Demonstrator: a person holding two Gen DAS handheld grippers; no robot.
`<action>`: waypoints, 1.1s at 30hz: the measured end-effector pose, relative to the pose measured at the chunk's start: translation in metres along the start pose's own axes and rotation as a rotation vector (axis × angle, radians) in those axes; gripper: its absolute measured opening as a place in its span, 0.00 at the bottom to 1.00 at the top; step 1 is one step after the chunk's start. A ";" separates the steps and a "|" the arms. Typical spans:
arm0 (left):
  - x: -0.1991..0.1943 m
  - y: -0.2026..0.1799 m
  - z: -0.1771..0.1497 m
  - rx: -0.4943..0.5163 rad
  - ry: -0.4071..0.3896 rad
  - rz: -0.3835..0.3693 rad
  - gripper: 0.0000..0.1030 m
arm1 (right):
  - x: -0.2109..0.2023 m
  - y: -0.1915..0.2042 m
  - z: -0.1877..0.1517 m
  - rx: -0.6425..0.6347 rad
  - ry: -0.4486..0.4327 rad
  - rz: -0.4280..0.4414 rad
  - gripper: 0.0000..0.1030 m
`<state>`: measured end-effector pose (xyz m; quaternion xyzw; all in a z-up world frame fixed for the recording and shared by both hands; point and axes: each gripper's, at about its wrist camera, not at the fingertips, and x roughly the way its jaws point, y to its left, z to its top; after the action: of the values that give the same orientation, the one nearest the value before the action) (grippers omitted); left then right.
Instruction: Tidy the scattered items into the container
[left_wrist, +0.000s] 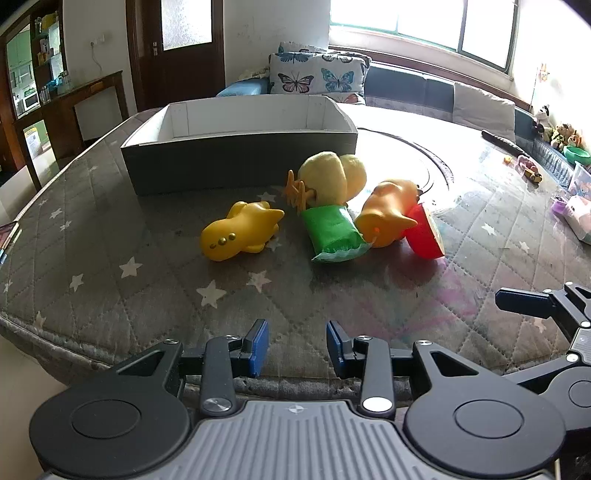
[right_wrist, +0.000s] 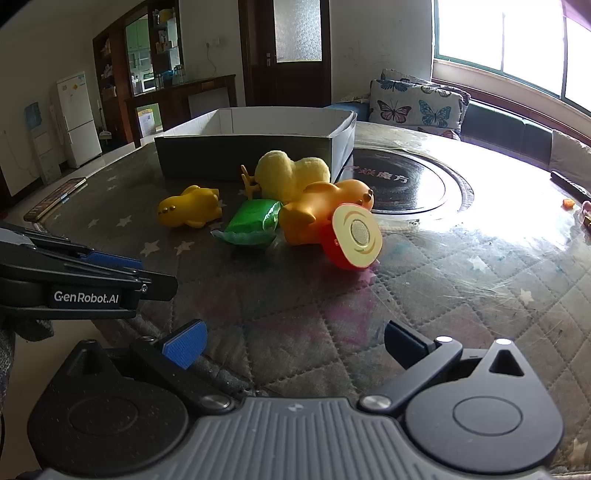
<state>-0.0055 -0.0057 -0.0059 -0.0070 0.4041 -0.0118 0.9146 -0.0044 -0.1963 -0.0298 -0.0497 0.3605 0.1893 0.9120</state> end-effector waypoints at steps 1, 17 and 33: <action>0.000 0.000 0.000 0.001 0.001 0.000 0.37 | 0.000 0.001 0.000 0.000 0.001 0.001 1.00; 0.003 -0.001 0.003 0.006 0.015 0.008 0.37 | 0.003 -0.001 0.000 -0.006 0.001 0.024 1.00; 0.009 -0.001 0.007 0.005 0.029 0.012 0.37 | 0.005 -0.005 0.005 -0.010 -0.008 0.049 1.00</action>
<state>0.0057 -0.0064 -0.0080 -0.0022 0.4174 -0.0076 0.9087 0.0039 -0.1979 -0.0303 -0.0444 0.3568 0.2138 0.9083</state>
